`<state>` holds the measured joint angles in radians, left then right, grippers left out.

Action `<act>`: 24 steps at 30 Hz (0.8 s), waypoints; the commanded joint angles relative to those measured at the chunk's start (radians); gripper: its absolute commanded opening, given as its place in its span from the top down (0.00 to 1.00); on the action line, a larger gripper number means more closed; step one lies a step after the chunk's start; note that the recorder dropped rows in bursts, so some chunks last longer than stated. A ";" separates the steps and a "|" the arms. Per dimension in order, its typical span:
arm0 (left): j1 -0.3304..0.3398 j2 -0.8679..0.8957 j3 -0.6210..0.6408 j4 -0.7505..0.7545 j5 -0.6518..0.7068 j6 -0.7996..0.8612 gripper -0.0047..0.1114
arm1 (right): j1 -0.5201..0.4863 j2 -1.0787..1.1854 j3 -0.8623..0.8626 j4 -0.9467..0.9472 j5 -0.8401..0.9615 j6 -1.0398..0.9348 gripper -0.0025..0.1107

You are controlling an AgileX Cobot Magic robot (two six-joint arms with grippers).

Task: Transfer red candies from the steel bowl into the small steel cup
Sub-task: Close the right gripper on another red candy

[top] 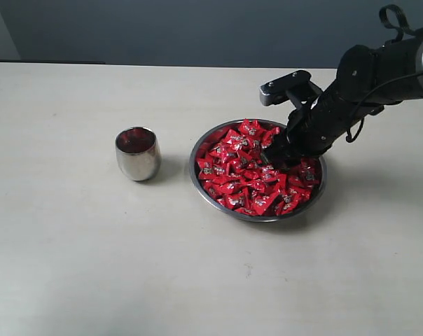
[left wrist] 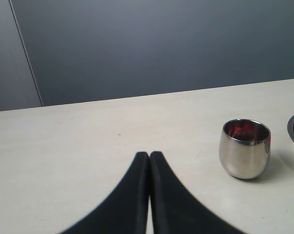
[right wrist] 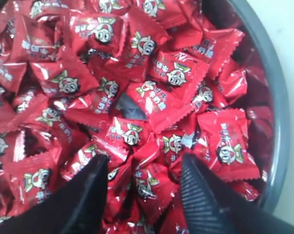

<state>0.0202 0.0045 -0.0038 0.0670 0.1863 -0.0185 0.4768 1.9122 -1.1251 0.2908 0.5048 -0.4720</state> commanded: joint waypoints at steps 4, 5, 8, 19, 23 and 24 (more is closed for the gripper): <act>-0.003 -0.004 0.004 0.001 -0.006 -0.001 0.96 | -0.011 0.000 0.003 -0.004 -0.014 -0.004 0.57; -0.003 -0.004 0.004 0.001 -0.006 -0.001 0.96 | -0.011 0.000 0.003 -0.004 -0.014 -0.004 0.57; -0.003 -0.004 0.004 0.001 -0.006 -0.001 0.96 | -0.011 0.000 0.003 -0.004 -0.006 -0.002 0.57; -0.003 -0.004 0.004 0.001 -0.006 -0.001 0.96 | -0.037 0.000 0.003 0.010 -0.003 0.003 0.57; -0.003 -0.004 0.004 0.001 -0.006 -0.001 0.96 | -0.046 0.000 0.003 0.040 0.017 0.003 0.57; -0.003 -0.004 0.004 0.001 -0.006 -0.001 0.96 | -0.046 0.000 0.003 0.051 0.021 -0.003 0.57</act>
<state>0.0202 0.0045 -0.0038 0.0670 0.1863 -0.0185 0.4378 1.9122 -1.1251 0.3157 0.5121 -0.4694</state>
